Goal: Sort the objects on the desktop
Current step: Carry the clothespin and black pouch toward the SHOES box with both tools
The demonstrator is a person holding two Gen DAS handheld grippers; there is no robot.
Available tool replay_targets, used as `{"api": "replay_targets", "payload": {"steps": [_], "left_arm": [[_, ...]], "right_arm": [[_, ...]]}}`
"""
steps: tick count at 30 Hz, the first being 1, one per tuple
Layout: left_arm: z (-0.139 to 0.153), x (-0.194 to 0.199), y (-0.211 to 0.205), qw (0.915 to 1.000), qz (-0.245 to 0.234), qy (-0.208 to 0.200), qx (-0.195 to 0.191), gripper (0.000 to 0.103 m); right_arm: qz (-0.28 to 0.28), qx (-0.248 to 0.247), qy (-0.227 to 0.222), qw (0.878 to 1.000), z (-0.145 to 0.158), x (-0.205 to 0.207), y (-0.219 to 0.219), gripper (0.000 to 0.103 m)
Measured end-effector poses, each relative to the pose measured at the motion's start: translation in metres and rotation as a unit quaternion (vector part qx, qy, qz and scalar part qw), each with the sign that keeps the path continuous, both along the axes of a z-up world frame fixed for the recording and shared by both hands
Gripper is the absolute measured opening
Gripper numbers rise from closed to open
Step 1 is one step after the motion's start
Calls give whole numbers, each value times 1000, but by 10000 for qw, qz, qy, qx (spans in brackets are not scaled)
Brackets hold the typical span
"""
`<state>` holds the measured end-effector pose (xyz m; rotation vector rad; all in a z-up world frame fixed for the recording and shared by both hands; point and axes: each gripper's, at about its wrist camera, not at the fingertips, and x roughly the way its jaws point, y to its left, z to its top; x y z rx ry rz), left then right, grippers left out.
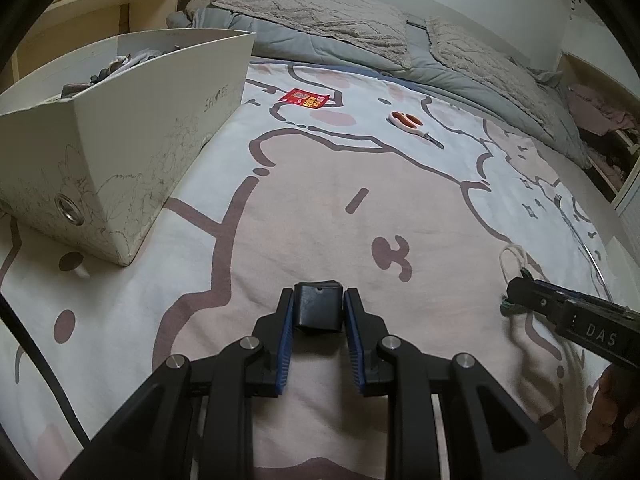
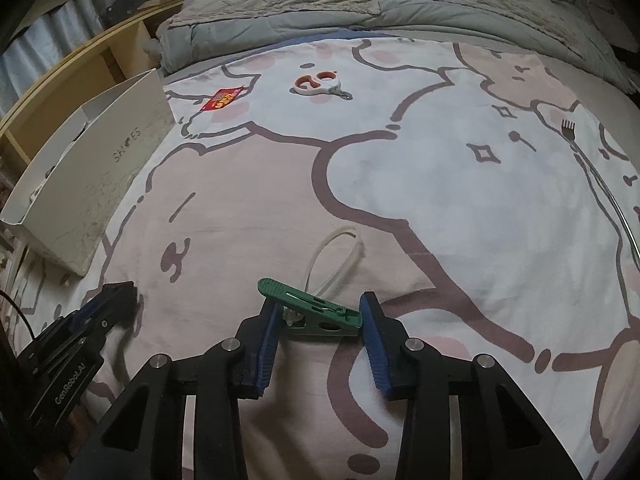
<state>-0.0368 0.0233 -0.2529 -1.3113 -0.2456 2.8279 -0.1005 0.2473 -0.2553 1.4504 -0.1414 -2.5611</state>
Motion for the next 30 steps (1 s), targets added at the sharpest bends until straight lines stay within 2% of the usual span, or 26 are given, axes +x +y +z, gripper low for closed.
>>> {"api": "replay_targets", "payload": {"steps": [10, 25, 30], "left_arm": [[19, 0, 2, 9998, -112, 111, 114, 24], [87, -14, -2, 9965, -253, 789, -68, 24], [118, -24, -11, 9939, -227, 1081, -14, 24]], "right_arm": [[210, 53, 435, 9988, 32, 2, -2, 40], [273, -96, 1132, 9931, 100, 0, -3, 40], [291, -156, 1332, 9905, 120, -4, -5, 40]]}}
